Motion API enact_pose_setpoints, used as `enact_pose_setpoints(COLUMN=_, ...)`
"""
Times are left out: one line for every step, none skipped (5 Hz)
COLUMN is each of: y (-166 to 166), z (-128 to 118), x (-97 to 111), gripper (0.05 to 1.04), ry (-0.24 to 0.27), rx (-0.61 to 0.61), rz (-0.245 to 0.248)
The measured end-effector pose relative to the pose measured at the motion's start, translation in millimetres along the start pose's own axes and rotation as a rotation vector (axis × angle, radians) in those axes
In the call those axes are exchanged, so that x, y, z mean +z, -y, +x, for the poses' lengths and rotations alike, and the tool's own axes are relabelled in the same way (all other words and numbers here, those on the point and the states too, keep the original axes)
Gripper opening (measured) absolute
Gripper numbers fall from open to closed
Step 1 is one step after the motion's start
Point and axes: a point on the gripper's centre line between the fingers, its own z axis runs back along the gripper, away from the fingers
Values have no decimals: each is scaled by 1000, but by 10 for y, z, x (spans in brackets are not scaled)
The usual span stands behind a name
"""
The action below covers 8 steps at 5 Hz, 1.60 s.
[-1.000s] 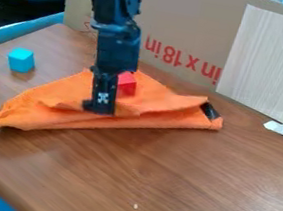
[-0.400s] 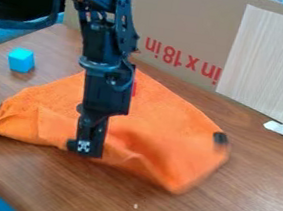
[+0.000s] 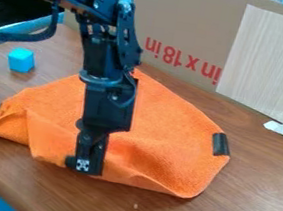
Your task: Unfolding the cloth
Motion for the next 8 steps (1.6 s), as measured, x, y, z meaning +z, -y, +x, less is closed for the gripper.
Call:
enact_pose_setpoints(y=83, z=20, x=-32, gripper=68, ry=-2, rx=4, rz=-11)
enact_pose_setpoints(y=197, z=68, x=-83, gripper=68, ry=-6, rx=10, rz=-41)
enact_pose_setpoints(y=274, z=109, x=-86, gripper=68, ry=0, rx=18, rz=-49)
enact_pose_setpoints(y=338, z=164, x=-95, gripper=76, ry=5, rx=25, rz=-56)
enact_pose_setpoints(y=373, z=193, x=-85, gripper=122, ry=16, rx=36, rz=-51)
enact_pose_setpoints(y=388, z=192, x=-82, gripper=317, ry=15, rx=24, rz=-58)
enact_pose_setpoints(y=405, z=188, x=-26, gripper=614, ry=29, rx=8, rz=-45)
enact_pose_setpoints(y=423, z=150, x=43, gripper=903, ry=23, rx=-16, rz=-26)
